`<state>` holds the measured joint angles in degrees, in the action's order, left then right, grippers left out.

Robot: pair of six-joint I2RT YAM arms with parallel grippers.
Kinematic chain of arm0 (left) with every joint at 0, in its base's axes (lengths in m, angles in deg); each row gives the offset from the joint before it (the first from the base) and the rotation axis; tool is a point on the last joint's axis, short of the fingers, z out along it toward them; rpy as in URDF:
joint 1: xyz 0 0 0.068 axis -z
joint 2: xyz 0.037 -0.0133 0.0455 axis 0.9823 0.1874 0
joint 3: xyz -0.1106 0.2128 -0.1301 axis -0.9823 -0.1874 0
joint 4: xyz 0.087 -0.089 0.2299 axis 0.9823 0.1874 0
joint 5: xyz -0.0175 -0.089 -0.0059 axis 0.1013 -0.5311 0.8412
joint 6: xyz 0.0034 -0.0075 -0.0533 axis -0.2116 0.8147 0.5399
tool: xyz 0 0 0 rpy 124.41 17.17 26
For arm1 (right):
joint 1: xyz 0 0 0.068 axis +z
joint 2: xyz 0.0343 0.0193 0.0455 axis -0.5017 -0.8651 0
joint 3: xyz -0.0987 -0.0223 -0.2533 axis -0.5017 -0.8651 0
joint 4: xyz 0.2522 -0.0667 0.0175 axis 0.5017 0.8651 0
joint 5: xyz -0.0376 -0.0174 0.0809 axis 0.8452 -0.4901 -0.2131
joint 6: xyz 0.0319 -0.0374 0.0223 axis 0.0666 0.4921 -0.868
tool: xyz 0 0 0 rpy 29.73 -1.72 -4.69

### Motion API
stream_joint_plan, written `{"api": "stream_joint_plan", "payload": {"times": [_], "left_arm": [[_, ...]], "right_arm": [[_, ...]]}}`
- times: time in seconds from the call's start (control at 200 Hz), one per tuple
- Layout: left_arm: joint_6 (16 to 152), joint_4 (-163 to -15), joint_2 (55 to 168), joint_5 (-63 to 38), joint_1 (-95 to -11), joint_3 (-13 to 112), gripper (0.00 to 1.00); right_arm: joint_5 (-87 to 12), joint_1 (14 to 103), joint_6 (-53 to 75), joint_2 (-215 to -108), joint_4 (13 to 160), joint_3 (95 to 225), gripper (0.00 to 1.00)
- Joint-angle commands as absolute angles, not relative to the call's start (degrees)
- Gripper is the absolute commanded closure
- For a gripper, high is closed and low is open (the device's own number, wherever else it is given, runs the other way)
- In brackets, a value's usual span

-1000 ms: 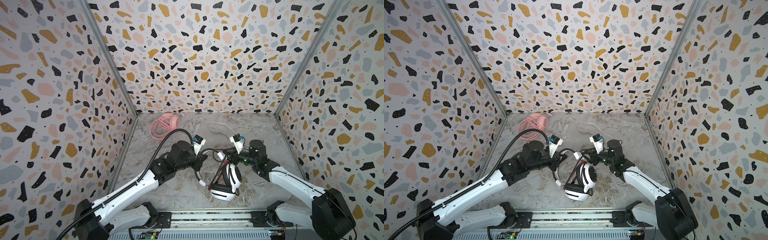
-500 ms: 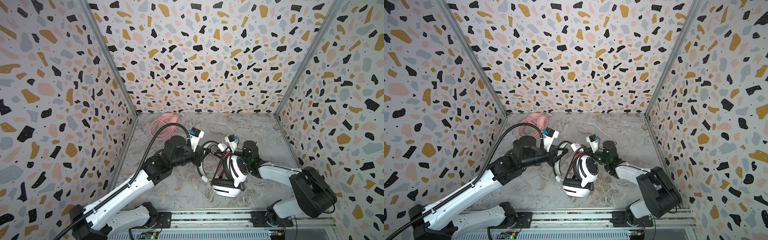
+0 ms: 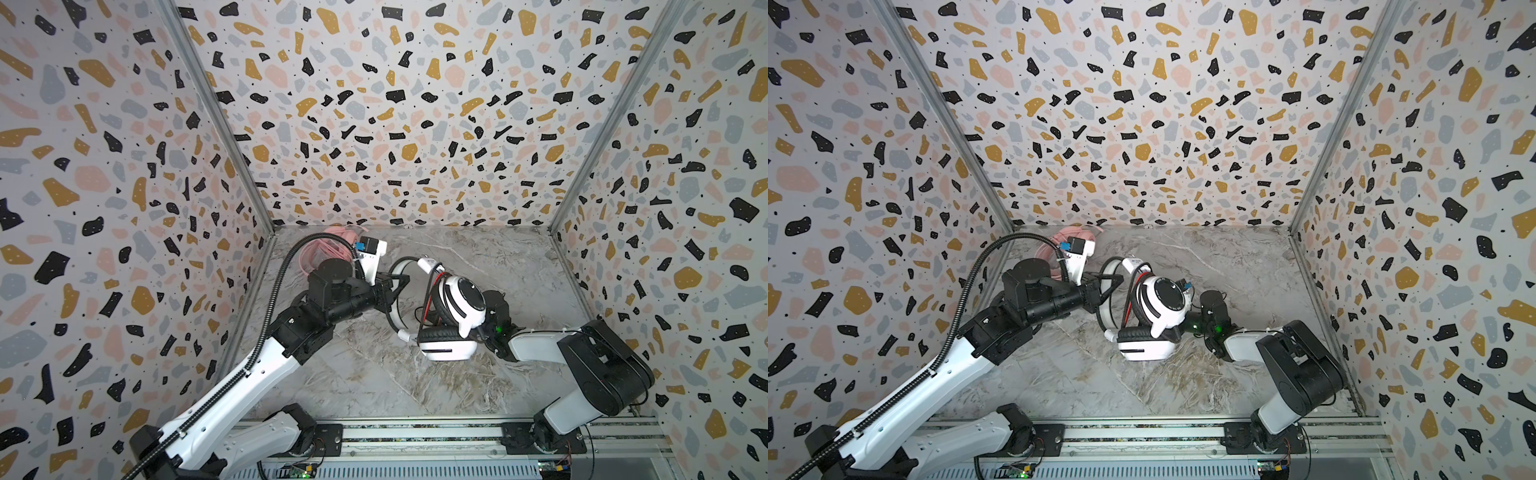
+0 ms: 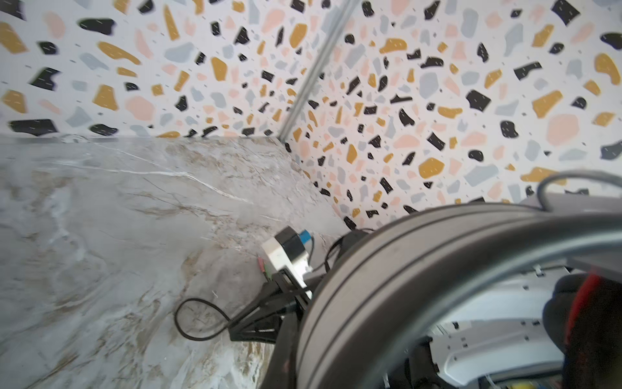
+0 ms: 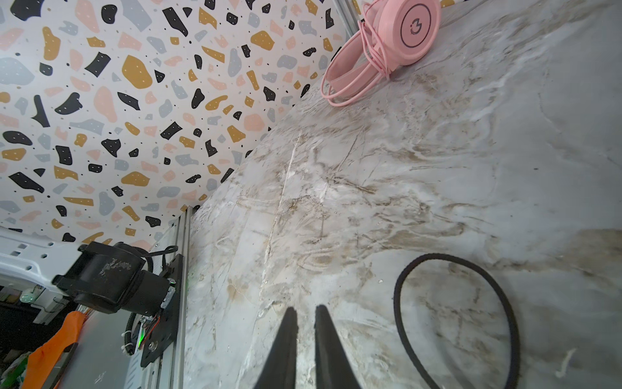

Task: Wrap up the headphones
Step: 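Raise the headset with the left gripper while the right gripper pulls the cable down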

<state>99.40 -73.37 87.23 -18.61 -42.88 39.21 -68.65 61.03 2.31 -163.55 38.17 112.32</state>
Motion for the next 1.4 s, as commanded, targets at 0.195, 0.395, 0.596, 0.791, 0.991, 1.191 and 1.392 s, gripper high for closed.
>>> {"api": "stream_joint_plan", "payload": {"times": [0.195,0.395,0.596,0.791,0.991,1.191,1.392], "left_arm": [[113.11,-81.43,83.35,-4.28,-51.93,39.77,1.0],[120.2,-80.2,83.56,3.14,-58.09,36.81,1.0],[123.51,-75.88,83.5,15.89,-60.62,35.31,1.0],[125.17,-69.28,84.93,30.55,-60.64,35.9,1.0],[120.75,-70.19,85.47,34.39,-60.52,32.64,1.0],[120.77,-70.39,85.78,37.31,-60.02,28.74,1.0],[119.65,-70.97,88.44,41.0,-55.96,29.47,1.0]], "right_arm": [[-56.7,67.81,7.07,-157.88,50.61,110.29,0.99],[-50.51,70.77,8.15,-148.76,59.99,107.97,1.0],[-43.92,75.43,9.96,-138.3,72.59,108.47,1.0],[-34.73,80.65,11.84,-130.07,85.77,112.39,1.0],[-32.39,83.98,13.16,-127.27,94.58,118.32,1.0],[-30.65,88.15,14.97,-130.71,100.68,125.0,1.0],[-26.87,95.95,17.0,-137.86,104.79,132.28,0.99]]}}
